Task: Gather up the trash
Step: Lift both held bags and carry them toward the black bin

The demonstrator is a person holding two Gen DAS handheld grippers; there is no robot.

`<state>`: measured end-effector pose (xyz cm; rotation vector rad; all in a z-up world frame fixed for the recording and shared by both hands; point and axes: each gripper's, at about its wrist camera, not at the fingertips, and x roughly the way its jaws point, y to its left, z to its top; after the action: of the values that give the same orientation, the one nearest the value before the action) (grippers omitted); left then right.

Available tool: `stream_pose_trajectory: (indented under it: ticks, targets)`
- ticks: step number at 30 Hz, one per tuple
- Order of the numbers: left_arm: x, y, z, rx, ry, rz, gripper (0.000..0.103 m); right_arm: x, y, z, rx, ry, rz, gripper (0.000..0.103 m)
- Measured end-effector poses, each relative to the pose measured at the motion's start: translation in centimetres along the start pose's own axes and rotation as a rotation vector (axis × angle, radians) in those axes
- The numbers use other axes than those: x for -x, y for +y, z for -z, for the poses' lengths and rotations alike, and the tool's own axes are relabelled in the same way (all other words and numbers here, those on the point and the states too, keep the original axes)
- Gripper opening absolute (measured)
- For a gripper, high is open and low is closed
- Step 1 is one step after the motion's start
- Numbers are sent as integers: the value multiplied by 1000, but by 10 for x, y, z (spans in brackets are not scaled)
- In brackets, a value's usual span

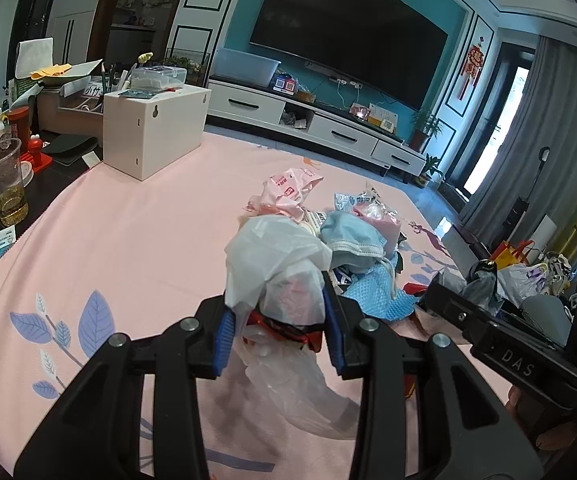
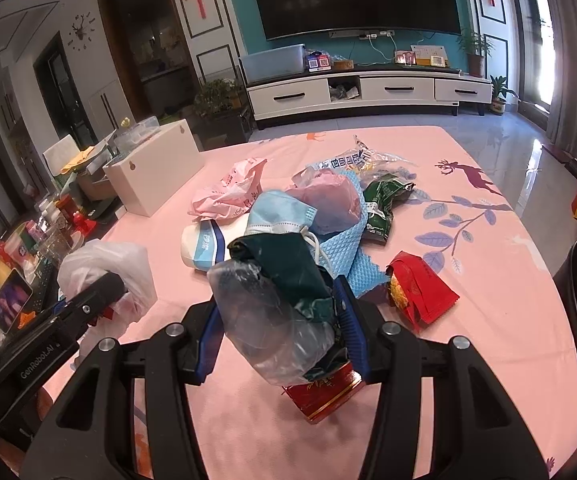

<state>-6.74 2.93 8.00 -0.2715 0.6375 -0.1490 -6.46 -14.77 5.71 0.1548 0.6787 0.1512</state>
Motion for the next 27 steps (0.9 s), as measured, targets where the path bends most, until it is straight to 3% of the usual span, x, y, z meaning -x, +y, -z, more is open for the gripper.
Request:
stream_pose_trajectory:
  ticks: [8,14,19,27]
  targets:
    - [8,-5,-5,5,-6,21,38,10,-2,-5,0,-22,-3,52]
    - [18,-24,-14,-15,-28,-16,37,36,-12,-17,10,-71,17,52]
    - [22,-54,-19,-55,-32,-1,37,65,-31,-27,-11,-131,52,52]
    - [23,-118,-20,-111,-34,93,37,116,-78,-36,-83,-236,103,52]
